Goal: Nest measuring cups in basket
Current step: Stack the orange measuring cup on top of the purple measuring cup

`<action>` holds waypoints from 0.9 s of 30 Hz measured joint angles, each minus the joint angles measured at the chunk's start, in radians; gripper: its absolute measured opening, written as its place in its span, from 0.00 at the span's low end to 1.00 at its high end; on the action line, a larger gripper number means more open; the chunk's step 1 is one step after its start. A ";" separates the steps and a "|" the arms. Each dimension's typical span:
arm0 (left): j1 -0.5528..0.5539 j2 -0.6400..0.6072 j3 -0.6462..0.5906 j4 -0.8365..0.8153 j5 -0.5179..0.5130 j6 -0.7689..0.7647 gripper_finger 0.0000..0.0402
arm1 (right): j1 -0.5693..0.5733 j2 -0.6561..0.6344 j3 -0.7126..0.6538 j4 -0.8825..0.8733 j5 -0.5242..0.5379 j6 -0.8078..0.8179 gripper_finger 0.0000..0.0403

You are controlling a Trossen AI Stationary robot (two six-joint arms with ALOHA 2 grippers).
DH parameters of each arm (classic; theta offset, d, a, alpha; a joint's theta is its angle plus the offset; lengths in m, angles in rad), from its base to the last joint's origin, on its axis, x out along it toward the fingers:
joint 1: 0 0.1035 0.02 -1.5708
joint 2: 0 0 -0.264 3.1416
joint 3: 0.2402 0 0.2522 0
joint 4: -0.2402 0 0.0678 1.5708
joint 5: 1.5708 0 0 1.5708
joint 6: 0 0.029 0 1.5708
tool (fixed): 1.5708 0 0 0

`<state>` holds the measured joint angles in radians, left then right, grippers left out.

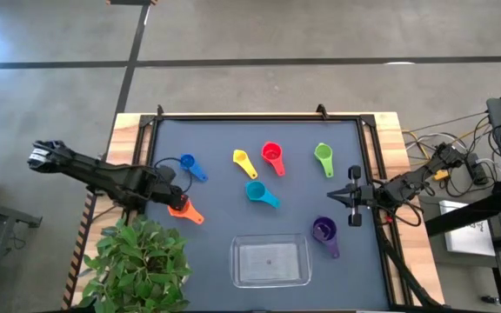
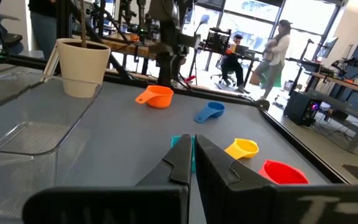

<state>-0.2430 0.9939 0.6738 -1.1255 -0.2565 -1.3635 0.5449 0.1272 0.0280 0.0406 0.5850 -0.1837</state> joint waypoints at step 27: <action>0.012 0.154 -0.035 0.040 0.136 -0.322 0.51 | 0.000 0.000 0.000 -0.004 0.000 0.000 0.02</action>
<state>-0.2306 1.1479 0.6384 -1.0859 -0.1207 -1.6856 0.5446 0.1272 0.0284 0.0364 0.5854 -0.1837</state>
